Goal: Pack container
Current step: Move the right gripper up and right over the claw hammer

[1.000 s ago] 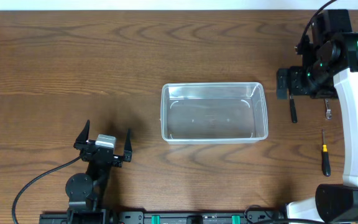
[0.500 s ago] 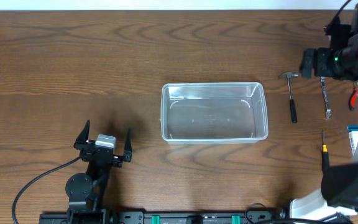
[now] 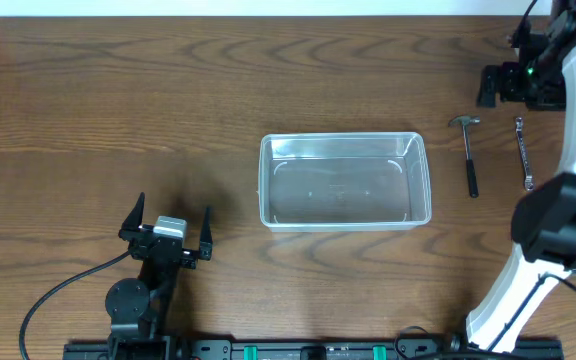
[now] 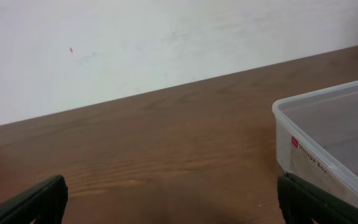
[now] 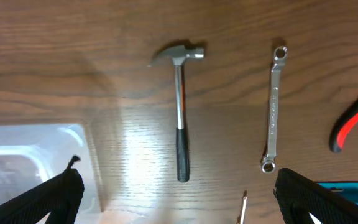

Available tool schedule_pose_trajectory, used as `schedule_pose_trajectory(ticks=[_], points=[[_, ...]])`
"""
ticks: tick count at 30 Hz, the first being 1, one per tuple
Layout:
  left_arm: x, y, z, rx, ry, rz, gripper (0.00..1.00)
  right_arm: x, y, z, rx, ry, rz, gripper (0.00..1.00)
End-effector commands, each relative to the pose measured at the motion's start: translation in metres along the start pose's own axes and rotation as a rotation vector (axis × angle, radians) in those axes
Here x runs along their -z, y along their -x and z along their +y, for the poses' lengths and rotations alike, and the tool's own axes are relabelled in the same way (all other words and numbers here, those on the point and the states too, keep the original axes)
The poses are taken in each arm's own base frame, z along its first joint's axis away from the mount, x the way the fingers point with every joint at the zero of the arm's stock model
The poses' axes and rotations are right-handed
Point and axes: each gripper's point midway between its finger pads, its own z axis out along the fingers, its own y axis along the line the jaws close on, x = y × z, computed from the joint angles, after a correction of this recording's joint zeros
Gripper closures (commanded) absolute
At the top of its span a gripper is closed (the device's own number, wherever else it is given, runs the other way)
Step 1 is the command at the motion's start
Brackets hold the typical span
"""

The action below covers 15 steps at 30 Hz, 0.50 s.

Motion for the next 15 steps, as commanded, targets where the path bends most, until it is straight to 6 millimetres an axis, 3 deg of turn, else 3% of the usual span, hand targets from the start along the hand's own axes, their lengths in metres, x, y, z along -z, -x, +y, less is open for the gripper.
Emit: schedule_pose_trajectory(ticks=[1,10,15], points=[[-0.001,-0.016,-0.002,0.013,-0.006,0.044,0.02,-0.015,0.001,-0.003,-0.003,-0.015,0.042,0.01],[-0.001,-0.016,-0.002,0.013,-0.007,0.044,0.02,-0.063,-0.014,-0.018,-0.034,-0.083,0.194,0.01],[-0.001,-0.016,-0.002,0.013,-0.007,0.044,0.02,-0.075,-0.011,-0.03,-0.029,-0.147,0.203,0.01]])
